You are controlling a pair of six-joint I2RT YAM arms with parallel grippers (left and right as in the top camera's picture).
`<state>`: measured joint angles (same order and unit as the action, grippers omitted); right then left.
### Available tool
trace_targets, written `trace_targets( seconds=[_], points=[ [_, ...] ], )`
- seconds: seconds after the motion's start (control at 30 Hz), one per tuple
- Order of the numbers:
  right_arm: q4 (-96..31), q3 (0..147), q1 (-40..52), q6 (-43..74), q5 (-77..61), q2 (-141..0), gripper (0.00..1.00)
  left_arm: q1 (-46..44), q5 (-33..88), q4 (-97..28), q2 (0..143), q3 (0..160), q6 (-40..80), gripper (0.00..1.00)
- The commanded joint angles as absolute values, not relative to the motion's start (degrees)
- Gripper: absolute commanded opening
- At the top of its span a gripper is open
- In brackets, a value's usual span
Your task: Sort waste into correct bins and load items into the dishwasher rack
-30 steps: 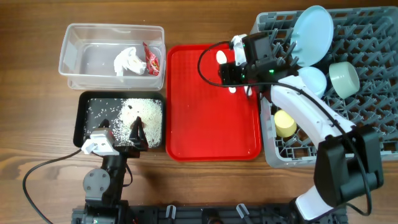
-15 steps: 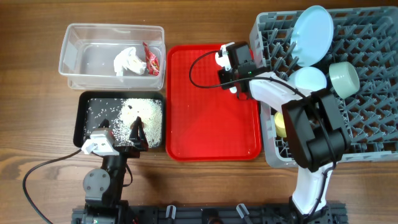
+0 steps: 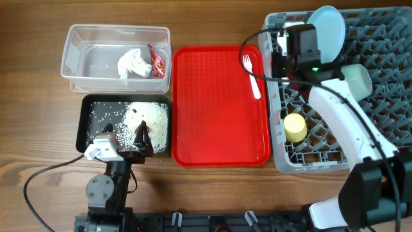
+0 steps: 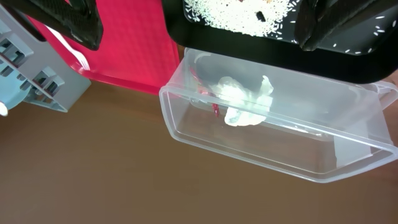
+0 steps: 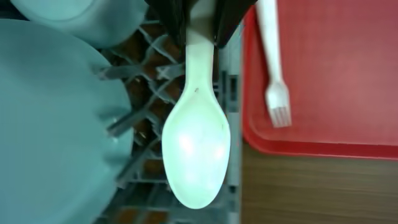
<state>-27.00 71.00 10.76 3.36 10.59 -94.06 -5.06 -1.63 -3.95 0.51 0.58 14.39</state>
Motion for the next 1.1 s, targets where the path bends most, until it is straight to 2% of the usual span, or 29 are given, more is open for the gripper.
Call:
trace_targets(
  seconds=[0.0,0.03,0.07,0.23,0.3,0.53,0.73,0.83,0.87,0.93,1.07],
  points=[
    [-27.49,70.76,10.68,-2.13,9.52,-96.66,0.29,-4.64,-1.98,-3.88,0.16,0.32,13.89,1.0],
    [-27.75,70.76,11.14,-2.46,11.33,-96.71,0.47,-4.64,-2.0,-3.88,0.16,0.32,13.89,1.0],
    [-27.68,70.81,11.7,-2.66,13.65,-96.49,0.53,-4.64,-1.98,-3.88,0.16,0.32,13.89,1.0],
    [-26.63,70.81,22.06,-2.09,3.79,-96.62,0.51,-4.64,-1.98,-3.88,0.16,0.32,13.89,1.0],
    [-24.21,70.81,23.83,-0.49,4.45,-98.54,0.52,-4.64,-1.98,-3.86,0.16,0.32,13.89,1.0],
    [-13.06,70.81,23.33,1.61,17.41,-113.43,0.54,-4.64,-1.98,-3.88,0.16,0.32,13.89,1.0],
    [-9.67,70.81,21.23,1.69,17.54,-119.37,0.58,-4.64,-1.98,-3.86,0.16,0.32,13.89,1.0],
    [-12.43,70.81,20.93,1.48,7.4,-121.32,0.58,-4.64,-1.98,-3.88,0.16,0.32,13.89,1.0],
    [-14.09,70.81,20.93,1.43,1.85,-121.47,0.53,-4.64,-1.98,-3.88,0.16,0.32,13.89,1.0],
    [-17.37,70.81,21.06,1.52,-1.54,-121.45,0.17,-4.64,-1.98,-3.86,0.16,0.32,13.89,1.0],
    [-20.51,70.83,22.17,1.74,-3.14,-119.61,0.04,-4.64,-1.98,-3.88,0.16,0.32,13.89,1.0]
  ],
)
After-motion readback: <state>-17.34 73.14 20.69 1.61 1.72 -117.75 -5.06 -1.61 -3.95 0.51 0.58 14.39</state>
